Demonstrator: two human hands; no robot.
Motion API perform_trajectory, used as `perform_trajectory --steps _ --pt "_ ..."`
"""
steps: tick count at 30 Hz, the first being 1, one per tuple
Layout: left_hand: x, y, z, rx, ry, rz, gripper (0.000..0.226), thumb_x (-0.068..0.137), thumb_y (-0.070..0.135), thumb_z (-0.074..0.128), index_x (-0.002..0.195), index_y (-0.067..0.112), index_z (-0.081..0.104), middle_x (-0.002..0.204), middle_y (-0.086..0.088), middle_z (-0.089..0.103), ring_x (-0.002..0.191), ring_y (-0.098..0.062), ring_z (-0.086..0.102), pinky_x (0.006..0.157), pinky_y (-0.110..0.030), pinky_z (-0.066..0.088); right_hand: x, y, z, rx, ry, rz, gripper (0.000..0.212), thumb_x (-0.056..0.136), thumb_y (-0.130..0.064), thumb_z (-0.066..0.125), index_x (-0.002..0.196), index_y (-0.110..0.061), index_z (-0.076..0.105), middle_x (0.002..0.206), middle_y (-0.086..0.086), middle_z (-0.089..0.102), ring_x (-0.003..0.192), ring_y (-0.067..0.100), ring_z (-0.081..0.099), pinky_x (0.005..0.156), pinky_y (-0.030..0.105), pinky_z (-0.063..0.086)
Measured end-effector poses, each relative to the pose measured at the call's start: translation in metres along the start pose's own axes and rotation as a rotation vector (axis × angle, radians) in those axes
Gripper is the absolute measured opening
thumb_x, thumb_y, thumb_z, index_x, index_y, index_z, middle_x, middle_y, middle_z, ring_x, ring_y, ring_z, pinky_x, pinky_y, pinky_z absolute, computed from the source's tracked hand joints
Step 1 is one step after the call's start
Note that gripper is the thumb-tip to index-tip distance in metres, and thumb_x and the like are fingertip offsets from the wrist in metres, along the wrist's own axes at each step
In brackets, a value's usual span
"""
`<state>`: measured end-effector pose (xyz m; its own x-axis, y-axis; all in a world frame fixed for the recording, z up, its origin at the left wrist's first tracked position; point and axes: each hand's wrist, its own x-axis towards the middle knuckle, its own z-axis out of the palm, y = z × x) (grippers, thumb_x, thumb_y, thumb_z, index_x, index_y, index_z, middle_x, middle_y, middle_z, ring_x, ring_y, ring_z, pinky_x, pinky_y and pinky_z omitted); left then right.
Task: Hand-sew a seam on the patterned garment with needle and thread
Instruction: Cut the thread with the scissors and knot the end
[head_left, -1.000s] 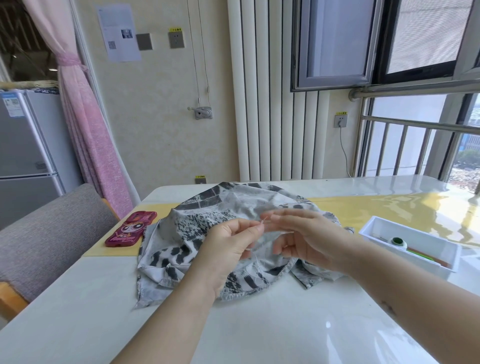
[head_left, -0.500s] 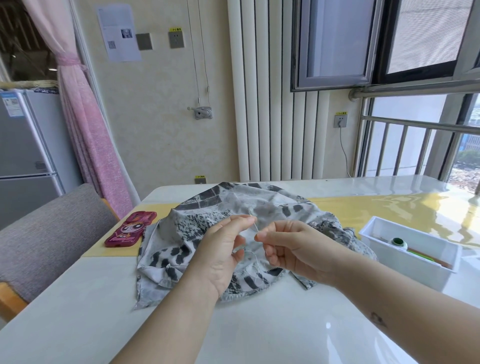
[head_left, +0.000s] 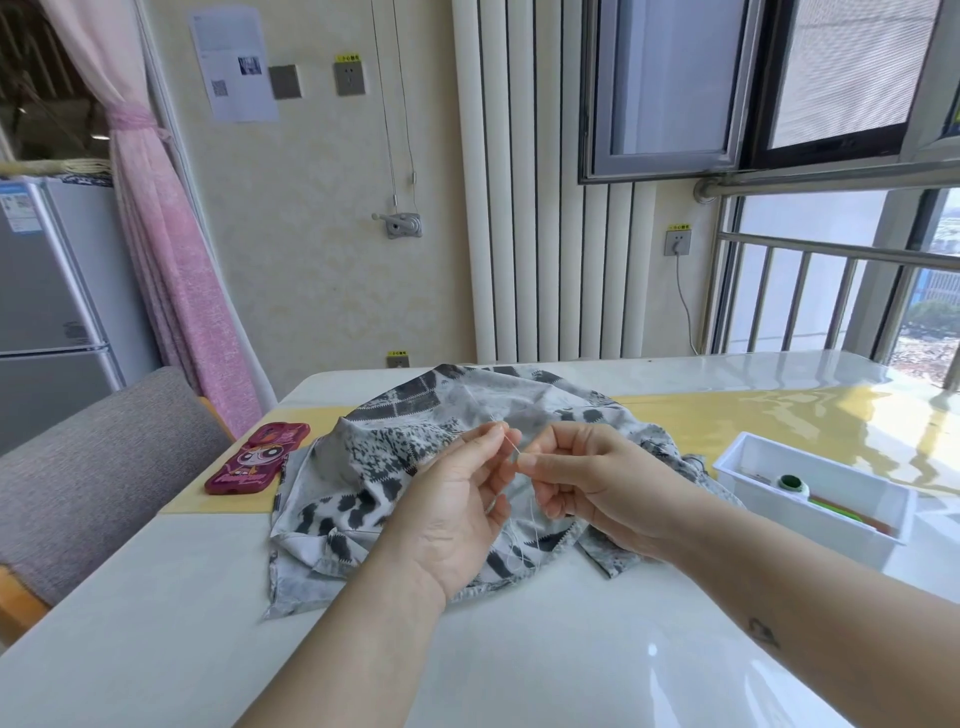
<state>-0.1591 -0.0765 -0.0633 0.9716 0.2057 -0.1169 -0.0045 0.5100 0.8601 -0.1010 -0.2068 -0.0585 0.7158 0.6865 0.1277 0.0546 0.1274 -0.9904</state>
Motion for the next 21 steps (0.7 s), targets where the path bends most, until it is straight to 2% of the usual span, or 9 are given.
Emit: perform_trajectory --steps 2,4,9,11,13,15,18,21 --pt "0.002 0.002 -0.001 -0.032 0.008 0.022 0.006 0.077 0.023 0.064 0.074 0.025 0.058 0.062 0.011 0.06 0.059 -0.003 0.053 0.062 -0.022 0.034 -0.002 0.002 0.001 -0.029 -0.001 -0.015 0.015 0.079 -0.011 0.067 0.071 -0.006 0.054 0.052 0.003 0.055 0.048 0.013 0.049 0.051 0.02 0.042" --pt "0.006 0.008 -0.008 -0.076 0.043 0.067 0.01 0.075 0.024 0.065 0.074 0.025 0.055 0.057 0.01 0.055 0.056 -0.003 0.052 0.061 -0.022 0.034 -0.004 0.006 0.002 -0.054 0.009 -0.009 0.016 0.081 -0.01 0.066 0.07 -0.008 0.055 0.053 0.003 0.056 0.049 0.013 0.049 0.055 0.023 0.041" --pt "0.01 0.018 -0.028 -0.016 0.217 0.218 0.009 0.09 0.024 0.06 0.081 0.023 0.063 0.068 0.008 0.063 0.065 -0.007 0.053 0.061 -0.021 0.036 -0.007 0.008 -0.007 -0.022 0.044 0.033 0.018 0.087 -0.002 0.06 0.071 -0.007 0.055 0.053 0.004 0.055 0.048 0.012 0.05 0.051 0.019 0.044" --pt "0.006 0.017 -0.032 0.203 0.212 0.327 0.013 0.091 0.034 0.057 0.089 0.027 0.067 0.079 0.011 0.067 0.074 -0.006 0.055 0.065 -0.021 0.039 -0.007 0.007 -0.008 -0.026 0.034 0.039 0.018 0.087 -0.002 0.06 0.07 -0.007 0.055 0.053 0.004 0.055 0.048 0.012 0.05 0.051 0.019 0.044" --pt "0.001 0.016 -0.033 0.554 0.083 0.414 0.027 0.083 0.05 0.055 0.101 0.034 0.067 0.096 0.018 0.068 0.087 -0.001 0.06 0.075 -0.018 0.043 -0.006 0.006 -0.009 -0.031 0.027 0.044 0.018 0.087 -0.002 0.06 0.071 -0.006 0.055 0.053 0.004 0.055 0.049 0.012 0.05 0.051 0.019 0.044" --pt "-0.001 0.014 -0.031 0.823 -0.065 0.441 0.033 0.075 0.051 0.061 0.105 0.038 0.065 0.103 0.019 0.067 0.093 0.004 0.061 0.077 -0.01 0.045 -0.005 0.006 -0.009 -0.033 0.025 0.05 0.016 0.087 -0.001 0.059 0.072 -0.005 0.055 0.053 0.004 0.055 0.049 0.012 0.049 0.05 0.018 0.044" --pt "0.001 0.009 -0.027 1.007 -0.079 0.503 0.009 0.082 0.029 0.071 0.087 0.036 0.07 0.087 0.011 0.071 0.081 -0.006 0.065 0.073 -0.017 0.05 -0.005 0.006 -0.009 -0.034 0.024 0.059 0.014 0.087 -0.002 0.06 0.073 -0.004 0.056 0.053 0.004 0.056 0.049 0.013 0.049 0.05 0.018 0.044" --pt "0.004 0.005 -0.03 1.054 0.028 0.592 0.011 0.087 0.021 0.068 0.078 0.028 0.07 0.074 0.007 0.07 0.069 -0.007 0.062 0.066 -0.017 0.047 -0.006 0.005 -0.011 -0.043 0.035 0.068 0.013 0.086 -0.003 0.061 0.074 -0.004 0.056 0.053 0.004 0.056 0.048 0.013 0.051 0.049 0.018 0.045"
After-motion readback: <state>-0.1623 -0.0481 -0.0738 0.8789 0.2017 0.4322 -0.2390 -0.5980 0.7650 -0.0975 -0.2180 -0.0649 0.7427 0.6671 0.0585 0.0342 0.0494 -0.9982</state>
